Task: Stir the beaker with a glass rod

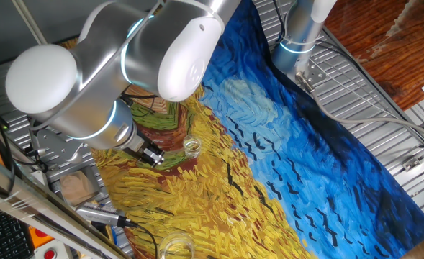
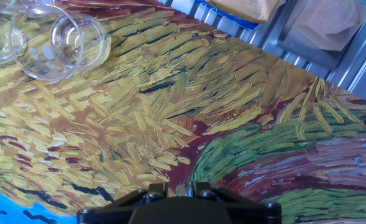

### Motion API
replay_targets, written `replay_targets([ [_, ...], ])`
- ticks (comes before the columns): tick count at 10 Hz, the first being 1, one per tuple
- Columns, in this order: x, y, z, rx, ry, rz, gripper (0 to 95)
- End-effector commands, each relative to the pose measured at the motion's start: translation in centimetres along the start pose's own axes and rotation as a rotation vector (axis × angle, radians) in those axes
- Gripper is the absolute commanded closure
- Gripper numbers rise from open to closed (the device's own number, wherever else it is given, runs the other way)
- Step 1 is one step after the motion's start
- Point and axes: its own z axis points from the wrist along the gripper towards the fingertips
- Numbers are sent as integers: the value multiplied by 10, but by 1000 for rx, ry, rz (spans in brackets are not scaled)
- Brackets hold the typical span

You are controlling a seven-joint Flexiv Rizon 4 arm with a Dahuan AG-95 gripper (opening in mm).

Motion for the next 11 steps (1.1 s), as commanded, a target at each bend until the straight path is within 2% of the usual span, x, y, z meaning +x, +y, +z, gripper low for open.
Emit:
replay_targets([
  [1,-1,0,0,2,1,-1,760],
  [3,0,-1,0,3,2,0,760],
  [4,0,-1,0,3,1,0,950],
  [11,0,-1,0,4,2,-3,950],
])
